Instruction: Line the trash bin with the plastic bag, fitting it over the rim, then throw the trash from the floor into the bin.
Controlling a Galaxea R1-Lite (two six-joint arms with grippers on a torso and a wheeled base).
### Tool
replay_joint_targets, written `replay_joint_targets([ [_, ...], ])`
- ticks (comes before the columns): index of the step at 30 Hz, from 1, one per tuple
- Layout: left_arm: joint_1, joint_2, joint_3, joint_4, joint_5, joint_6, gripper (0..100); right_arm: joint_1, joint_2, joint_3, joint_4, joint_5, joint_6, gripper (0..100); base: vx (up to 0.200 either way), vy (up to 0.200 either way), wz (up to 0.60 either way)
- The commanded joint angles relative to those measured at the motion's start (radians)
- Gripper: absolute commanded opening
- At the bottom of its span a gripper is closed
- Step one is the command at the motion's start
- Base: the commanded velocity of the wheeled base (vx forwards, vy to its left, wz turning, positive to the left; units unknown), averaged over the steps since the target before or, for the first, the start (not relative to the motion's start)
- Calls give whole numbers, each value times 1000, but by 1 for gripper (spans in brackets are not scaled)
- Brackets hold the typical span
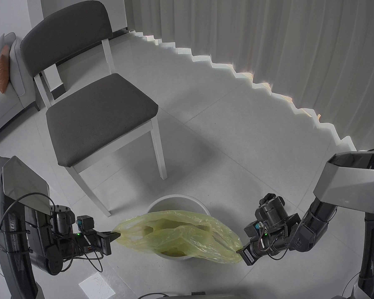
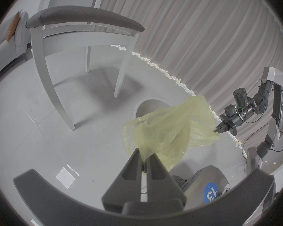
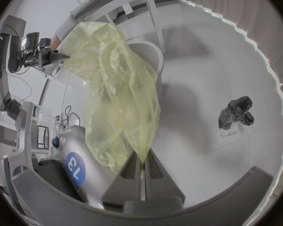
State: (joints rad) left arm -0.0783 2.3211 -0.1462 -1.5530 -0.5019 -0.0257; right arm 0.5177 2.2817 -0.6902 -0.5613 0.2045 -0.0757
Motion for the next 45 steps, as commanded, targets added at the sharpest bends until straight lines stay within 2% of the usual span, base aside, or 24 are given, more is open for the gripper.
replay_joint_targets([
  [1, 20, 43, -18, -18, 0, 1, 0, -27, -33, 52, 0, 1, -29, 0, 0, 0, 0],
  [5, 61, 52, -38, -18, -1, 20, 0, -82, -47, 90, 0, 1, -95, 0, 0, 0, 0],
  [8, 75, 78, -47, -18, -1, 33, 0, -99, -47, 98, 0, 1, -110, 0, 0, 0, 0],
  [19, 78, 100, -27, -18, -14, 79, 0, -90, -42, 110, 1, 0, -114, 0, 0, 0, 0],
  [25, 72, 143, -52, -18, -12, 124, 0, -54, -25, 60, 14, -19, -114, 0, 0, 0, 0],
  [33, 68, 178, -113, -18, -14, 125, 0, -39, 1, -43, 107, -45, -114, 0, 0, 0, 0],
  [40, 61, 184, -124, -18, -14, 122, 0, -36, 13, -58, 106, -45, -137, 0, 0, 0, 0],
  [41, 54, 181, -124, -18, -12, 121, 0, -36, 10, -60, 106, -43, -150, 100, 0, 0, 0],
  [45, 18, 173, -125, -18, -4, 112, 0, -38, -18, -46, 109, -42, -150, 100, 0, 0, 0],
])
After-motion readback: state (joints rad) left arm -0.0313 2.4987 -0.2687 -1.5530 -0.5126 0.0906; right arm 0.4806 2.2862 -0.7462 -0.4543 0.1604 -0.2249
